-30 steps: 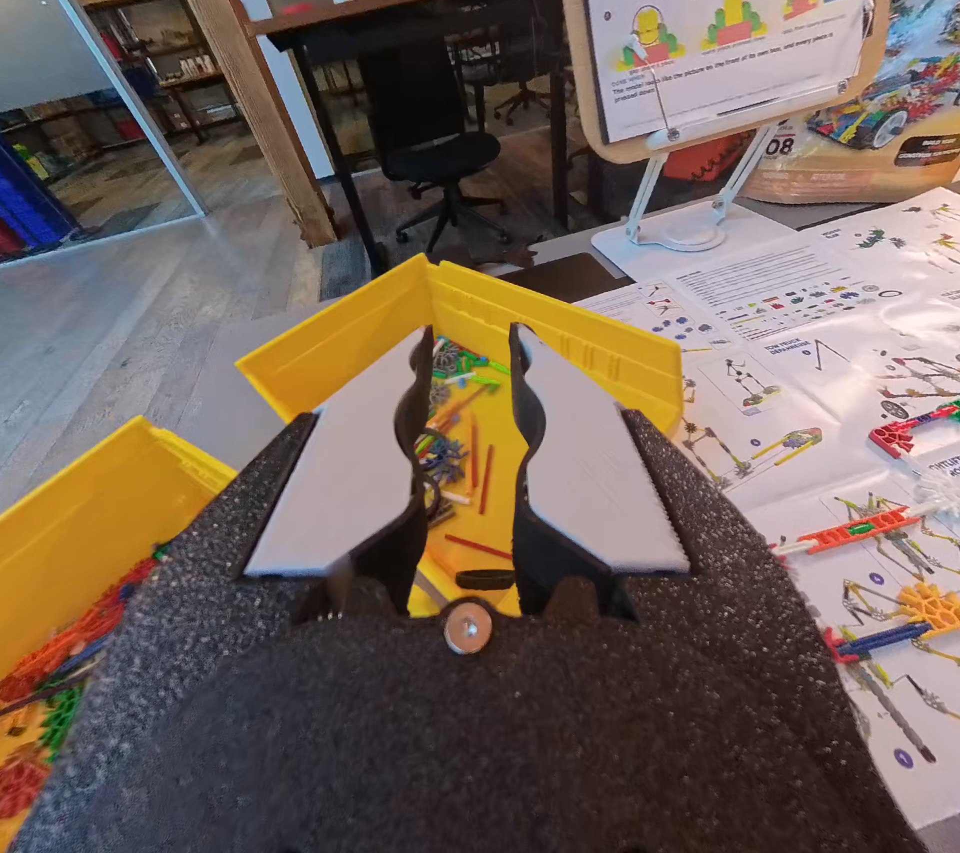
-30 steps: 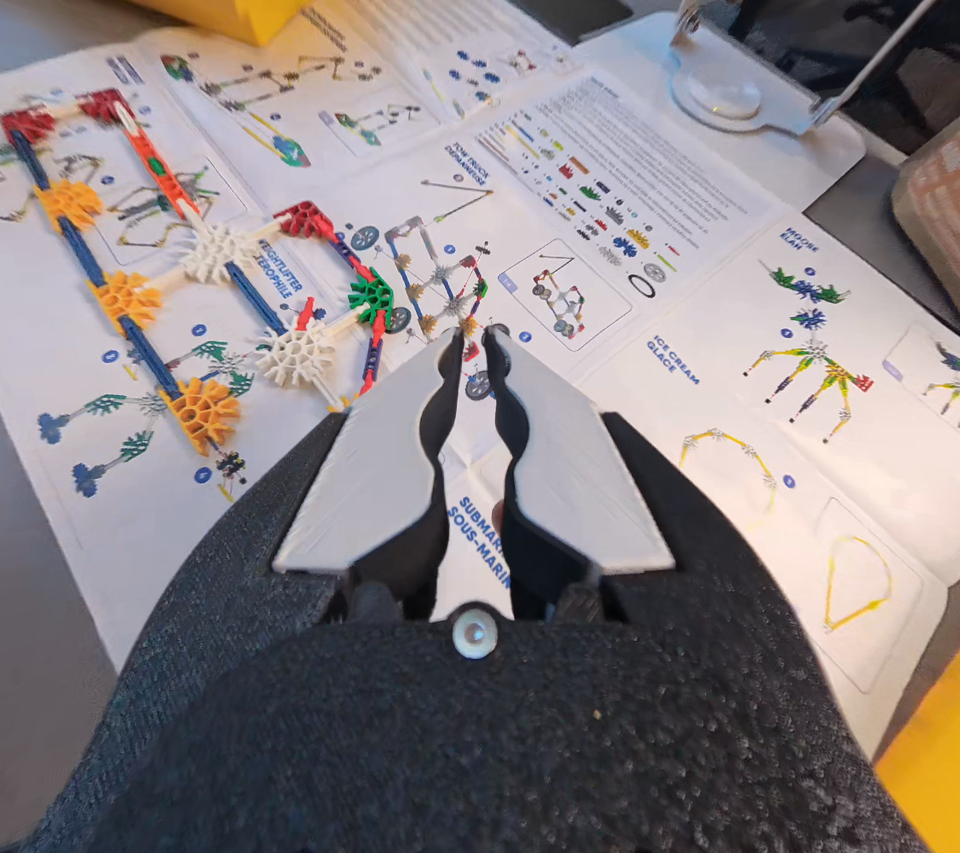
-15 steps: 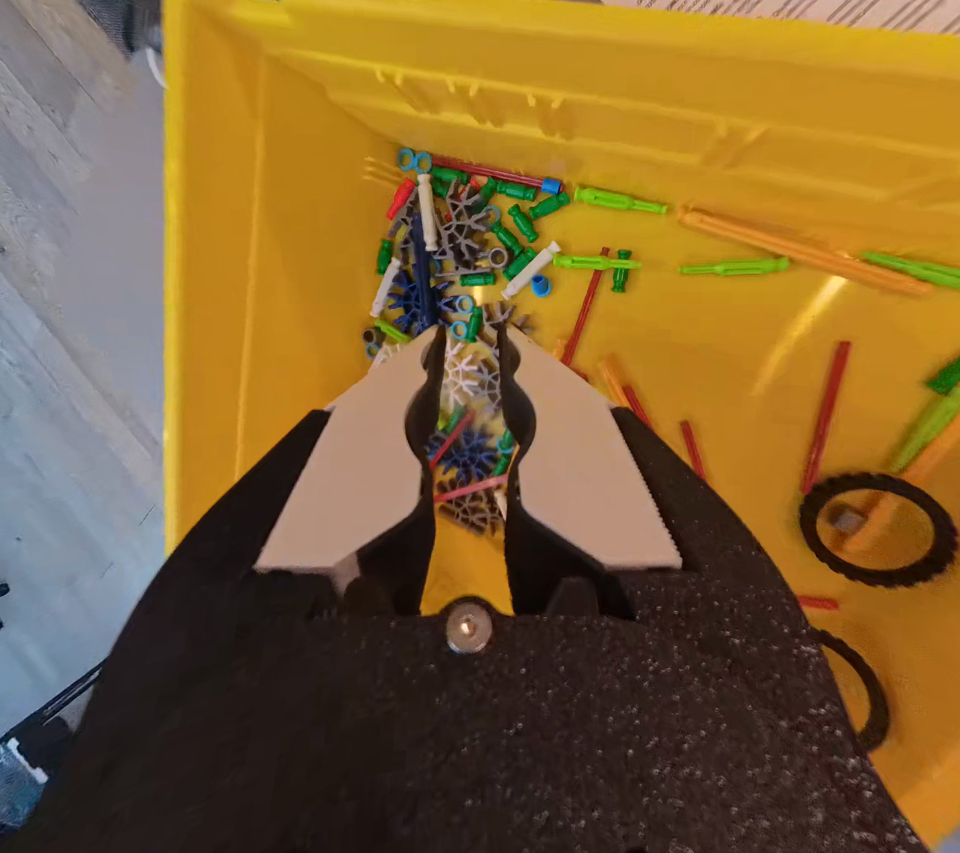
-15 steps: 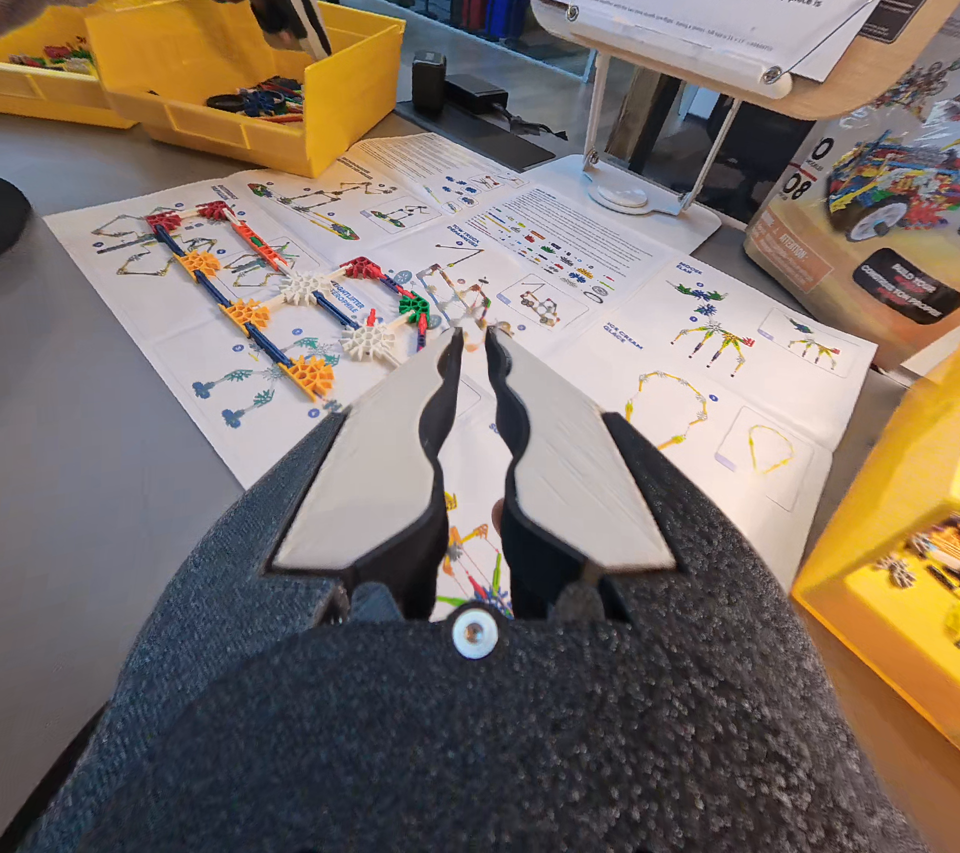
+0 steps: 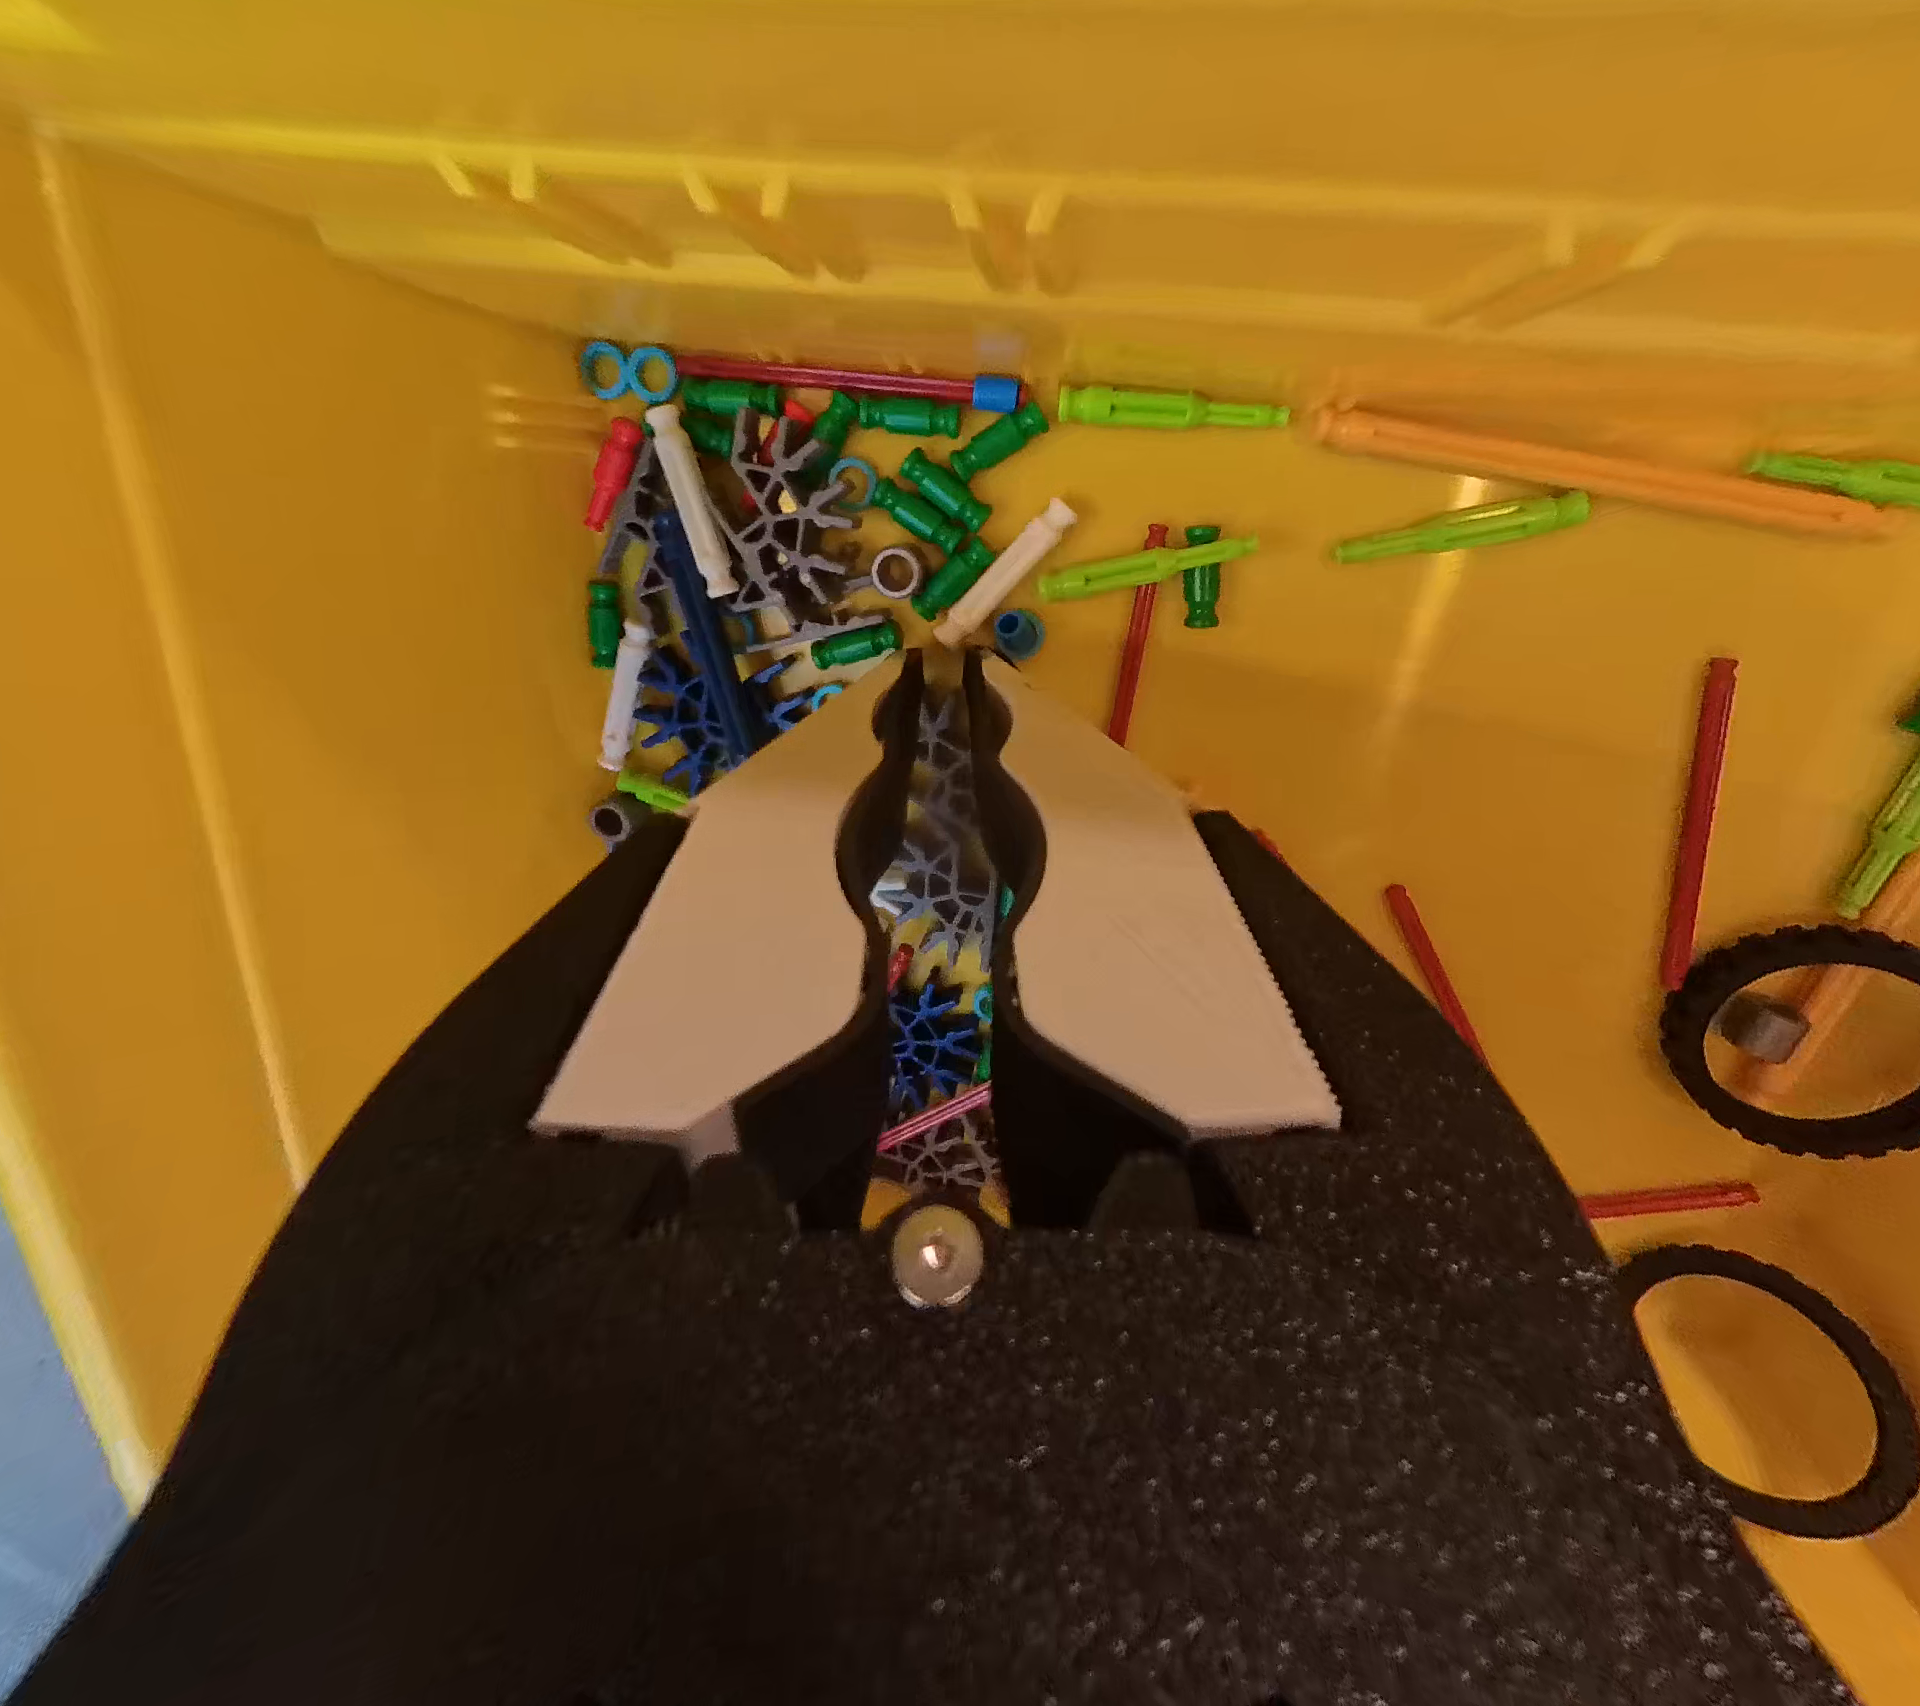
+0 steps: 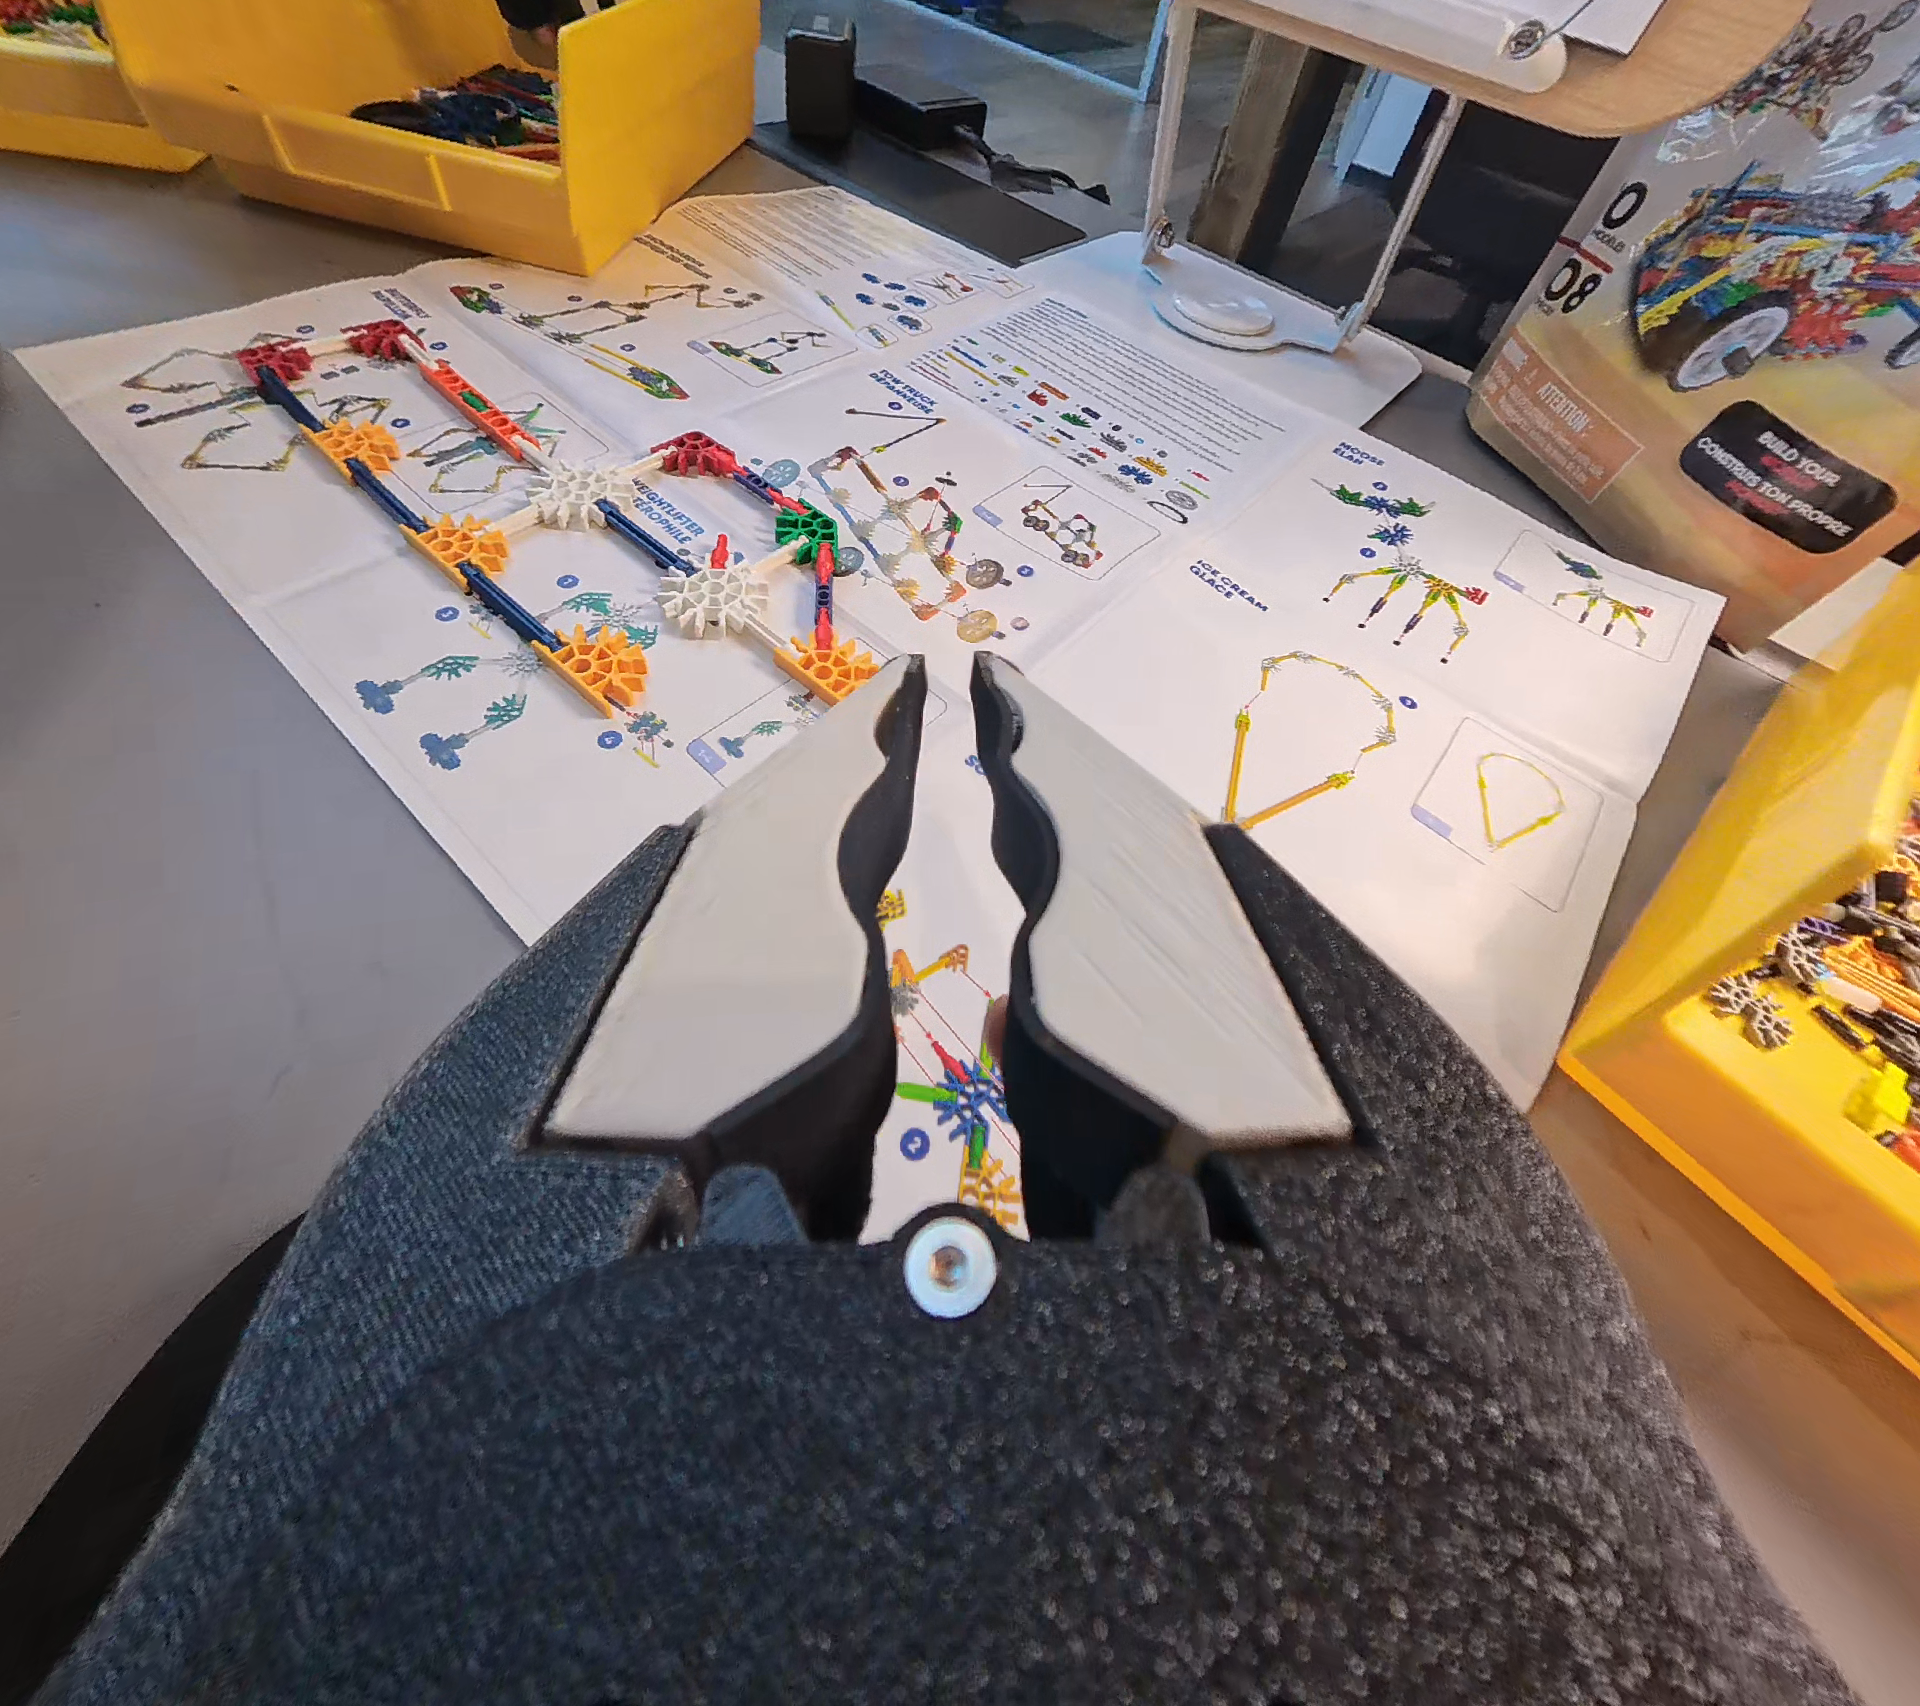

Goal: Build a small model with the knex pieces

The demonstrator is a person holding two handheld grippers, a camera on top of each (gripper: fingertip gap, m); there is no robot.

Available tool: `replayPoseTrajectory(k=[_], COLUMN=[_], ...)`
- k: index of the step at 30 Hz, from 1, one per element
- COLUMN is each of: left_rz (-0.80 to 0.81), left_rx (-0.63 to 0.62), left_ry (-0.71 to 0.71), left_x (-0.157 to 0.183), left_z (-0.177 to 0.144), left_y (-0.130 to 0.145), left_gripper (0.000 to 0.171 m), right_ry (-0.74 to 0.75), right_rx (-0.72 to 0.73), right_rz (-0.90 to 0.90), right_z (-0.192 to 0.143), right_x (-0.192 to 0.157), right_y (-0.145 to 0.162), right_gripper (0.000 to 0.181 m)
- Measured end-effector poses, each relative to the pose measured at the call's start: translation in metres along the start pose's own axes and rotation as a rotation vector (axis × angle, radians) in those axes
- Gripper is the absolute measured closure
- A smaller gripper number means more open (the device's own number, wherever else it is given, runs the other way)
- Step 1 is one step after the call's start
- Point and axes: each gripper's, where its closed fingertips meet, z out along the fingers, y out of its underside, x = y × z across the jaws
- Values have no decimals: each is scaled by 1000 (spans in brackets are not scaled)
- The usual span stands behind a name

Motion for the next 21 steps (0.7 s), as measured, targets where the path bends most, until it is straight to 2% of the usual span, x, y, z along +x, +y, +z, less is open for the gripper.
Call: replayPoseTrajectory(k=[6,8,11,13,21], left_rz=[68,82,115,131,71], left_rx=[-38,-49,-54,-46,-29], left_ry=[51,58,88,98,166], left_x=[5,3,7,8,11], left_z=[0,0,0,0,1], left_y=[0,-1,-3,-5,-7], left_gripper=[171,167,170,164,168], right_ry=[-20,-19,-18,-18,-41], right_rx=[-25,-30,-33,-38,-52], right_rz=[-27,-25,-20,-16,-10], right_z=[3,2,1,1,7], right_x=[-6,-6,-7,-7,-10], right_y=[4,6,8,10,15], right_gripper=[173,173,173,173,173])
